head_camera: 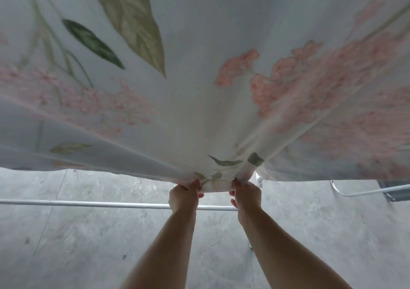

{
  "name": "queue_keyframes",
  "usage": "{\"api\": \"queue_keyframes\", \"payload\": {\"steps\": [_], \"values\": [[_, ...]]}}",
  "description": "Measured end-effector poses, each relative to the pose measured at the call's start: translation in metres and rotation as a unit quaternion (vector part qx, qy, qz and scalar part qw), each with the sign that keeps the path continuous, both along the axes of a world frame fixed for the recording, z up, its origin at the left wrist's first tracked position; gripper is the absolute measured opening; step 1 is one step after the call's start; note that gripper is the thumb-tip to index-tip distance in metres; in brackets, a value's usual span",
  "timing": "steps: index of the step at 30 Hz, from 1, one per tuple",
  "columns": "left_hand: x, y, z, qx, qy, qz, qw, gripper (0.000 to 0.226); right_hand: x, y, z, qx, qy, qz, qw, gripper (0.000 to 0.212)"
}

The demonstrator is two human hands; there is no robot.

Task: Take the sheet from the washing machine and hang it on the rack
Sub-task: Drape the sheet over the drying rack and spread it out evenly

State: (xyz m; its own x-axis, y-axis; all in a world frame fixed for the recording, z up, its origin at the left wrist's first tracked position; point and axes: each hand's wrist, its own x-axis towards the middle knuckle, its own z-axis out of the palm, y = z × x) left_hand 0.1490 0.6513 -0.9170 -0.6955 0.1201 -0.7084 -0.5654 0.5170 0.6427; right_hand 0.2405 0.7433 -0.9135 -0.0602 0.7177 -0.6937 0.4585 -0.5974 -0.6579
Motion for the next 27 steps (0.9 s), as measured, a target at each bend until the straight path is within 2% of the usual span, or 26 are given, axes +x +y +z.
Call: {"api": "queue_keyframes", "payload": {"steps": [2,4,6,8,12,15,17,20,21,25,27], "values": [[-0.002,-0.003,-0.003,-0.007,0.007,0.016,1.000,0.020,-0.001,-0.002,-0.003,-0.046,0.020,0.008,0.999,0.019],[-0.002,-0.006,0.000,0.037,-0.013,0.054,0.998,0.016,0.003,-0.004,0.001,-0.120,0.099,-0.002,0.988,0.015],[0.001,-0.010,0.007,0.090,-0.056,0.082,0.991,0.015,0.013,-0.004,0.003,-0.152,0.155,0.012,0.976,0.034],[0.005,-0.013,0.016,0.129,-0.108,0.088,0.982,0.018,0.026,-0.002,0.002,-0.150,0.162,-0.013,0.975,0.054],[0.014,-0.006,0.030,0.197,-0.143,0.074,0.967,0.013,0.055,0.024,0.007,-0.057,0.092,-0.154,0.982,0.078],[0.028,0.006,0.034,0.250,-0.164,0.038,0.954,0.034,0.068,0.053,0.010,0.009,0.062,-0.140,0.988,0.082],[0.039,0.017,0.035,0.254,-0.167,0.018,0.952,0.039,0.074,0.068,0.006,0.044,0.025,-0.127,0.991,0.077],[0.048,0.032,0.030,0.183,-0.125,0.026,0.975,0.018,0.084,0.082,-0.001,0.077,-0.070,-0.088,0.991,0.040],[0.047,0.033,0.028,0.147,-0.100,0.026,0.984,0.012,0.087,0.083,-0.003,0.082,-0.109,-0.064,0.989,0.034],[0.041,0.023,0.014,0.051,-0.038,0.044,0.997,0.019,0.123,0.092,-0.008,0.074,-0.260,0.017,0.963,0.039],[0.038,0.018,0.007,0.035,-0.027,0.047,0.998,0.018,0.148,0.096,-0.006,0.063,-0.302,0.006,0.951,0.036]]}}
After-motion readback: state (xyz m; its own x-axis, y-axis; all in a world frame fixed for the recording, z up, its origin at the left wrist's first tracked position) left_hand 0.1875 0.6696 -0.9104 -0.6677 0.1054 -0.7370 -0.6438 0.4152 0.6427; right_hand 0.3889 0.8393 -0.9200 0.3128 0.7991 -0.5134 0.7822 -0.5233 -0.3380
